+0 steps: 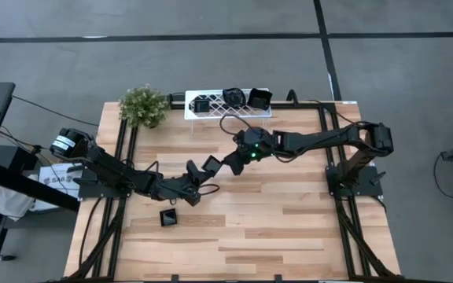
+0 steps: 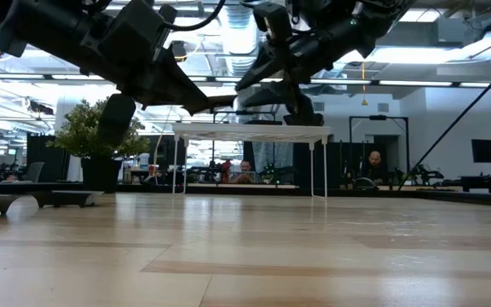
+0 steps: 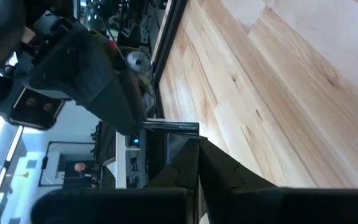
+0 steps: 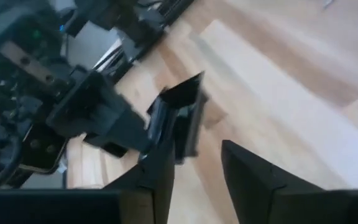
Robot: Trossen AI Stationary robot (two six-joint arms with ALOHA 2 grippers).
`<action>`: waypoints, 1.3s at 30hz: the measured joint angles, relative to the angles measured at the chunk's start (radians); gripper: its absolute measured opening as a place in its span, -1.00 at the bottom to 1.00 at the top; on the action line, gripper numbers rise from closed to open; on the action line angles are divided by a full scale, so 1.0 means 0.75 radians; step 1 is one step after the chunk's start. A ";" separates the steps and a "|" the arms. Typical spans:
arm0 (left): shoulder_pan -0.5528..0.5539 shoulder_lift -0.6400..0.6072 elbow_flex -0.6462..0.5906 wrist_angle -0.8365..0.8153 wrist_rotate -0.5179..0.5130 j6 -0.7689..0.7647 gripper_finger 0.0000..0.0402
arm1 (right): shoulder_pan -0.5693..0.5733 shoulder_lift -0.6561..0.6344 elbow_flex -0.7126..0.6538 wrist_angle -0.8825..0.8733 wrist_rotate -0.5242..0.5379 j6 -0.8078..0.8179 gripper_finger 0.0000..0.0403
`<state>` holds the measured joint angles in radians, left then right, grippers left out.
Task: Pick & Place Mini shaped plates
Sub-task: Stack the black square plate on top of the black square plate on the shelf
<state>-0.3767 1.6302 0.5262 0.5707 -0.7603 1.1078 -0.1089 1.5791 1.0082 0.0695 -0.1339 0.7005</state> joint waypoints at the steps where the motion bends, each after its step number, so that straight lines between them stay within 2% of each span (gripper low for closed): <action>1: 0.000 0.000 0.000 -0.006 -0.009 -0.012 -0.96 | -0.011 -0.016 0.000 -0.034 0.005 -0.006 -0.35; 6: 0.000 -0.001 0.000 -0.019 -0.097 -0.060 -0.96 | -0.037 -0.106 -0.001 -0.175 0.128 -0.066 -0.35; 13: 0.010 -0.003 0.000 -0.002 -0.399 -0.177 -0.97 | -0.008 -0.241 0.000 -0.463 0.441 -0.106 -0.37; 20: 0.117 -0.148 -0.001 -0.002 -0.433 -0.330 -0.97 | 0.102 -0.300 -0.045 -0.543 0.614 -0.165 -0.37; 23: 0.176 -0.273 -0.001 -0.016 -0.355 -0.383 -0.96 | 0.163 -0.322 -0.098 -0.517 0.706 -0.212 -0.38; 26: 0.237 -0.410 0.003 -0.054 -0.218 -0.436 -0.96 | 0.214 -0.360 -0.180 -0.462 0.778 -0.240 -0.40; 31: 0.355 -0.580 0.099 -0.376 0.041 -0.592 -0.97 | 0.286 -0.469 -0.389 -0.267 0.879 -0.290 -0.48; 35: 0.473 -0.616 0.197 -0.564 0.200 -0.657 -0.97 | 0.361 -0.536 -0.567 -0.035 0.877 -0.360 -0.54; 39: 0.611 -0.557 0.286 -0.614 0.360 -0.661 -0.97 | 0.442 -0.546 -0.687 0.135 0.878 -0.424 -0.59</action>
<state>0.0818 1.2122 0.7405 0.1100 -0.4902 0.6119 0.2224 1.1698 0.4931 0.1708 0.5247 0.3824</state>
